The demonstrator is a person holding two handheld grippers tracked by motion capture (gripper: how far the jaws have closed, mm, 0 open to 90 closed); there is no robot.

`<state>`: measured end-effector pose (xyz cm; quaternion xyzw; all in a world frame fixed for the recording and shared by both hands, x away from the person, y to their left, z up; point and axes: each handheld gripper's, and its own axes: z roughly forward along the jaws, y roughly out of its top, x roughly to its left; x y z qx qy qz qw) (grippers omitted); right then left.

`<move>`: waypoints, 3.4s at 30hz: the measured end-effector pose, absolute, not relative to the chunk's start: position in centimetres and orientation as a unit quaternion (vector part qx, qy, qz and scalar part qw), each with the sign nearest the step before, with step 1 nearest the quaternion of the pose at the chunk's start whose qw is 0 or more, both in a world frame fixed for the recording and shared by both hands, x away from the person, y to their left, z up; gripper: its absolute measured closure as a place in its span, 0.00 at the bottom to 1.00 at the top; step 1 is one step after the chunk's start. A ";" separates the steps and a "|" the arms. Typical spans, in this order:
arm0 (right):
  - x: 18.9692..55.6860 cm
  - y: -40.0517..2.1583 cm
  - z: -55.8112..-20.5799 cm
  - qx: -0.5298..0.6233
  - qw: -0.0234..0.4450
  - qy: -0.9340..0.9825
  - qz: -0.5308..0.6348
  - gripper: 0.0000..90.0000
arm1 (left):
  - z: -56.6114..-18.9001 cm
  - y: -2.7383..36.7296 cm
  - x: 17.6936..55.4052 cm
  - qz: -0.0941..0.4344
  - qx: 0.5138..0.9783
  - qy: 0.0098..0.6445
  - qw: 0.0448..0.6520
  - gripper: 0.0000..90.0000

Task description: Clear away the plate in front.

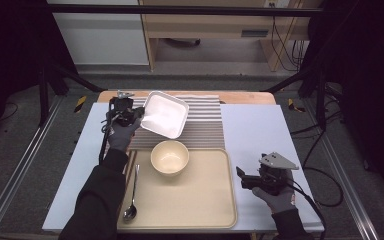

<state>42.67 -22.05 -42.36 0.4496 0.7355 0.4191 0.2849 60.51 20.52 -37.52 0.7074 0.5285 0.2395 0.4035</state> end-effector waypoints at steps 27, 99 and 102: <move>42.5 -21.7 -42.2 0.446 0.286 0.736 0.420 0.04 | -31.9 21.6 54.3 0.257 0.698 0.481 0.464 0.98; 41.6 -22.1 -41.0 0.432 0.292 0.732 0.438 0.04 | -40.0 14.4 41.9 0.170 0.804 0.377 0.426 0.98; 41.6 -22.0 -41.0 0.432 0.291 0.733 0.437 0.04 | -40.5 14.0 42.0 0.166 0.808 0.377 0.421 0.98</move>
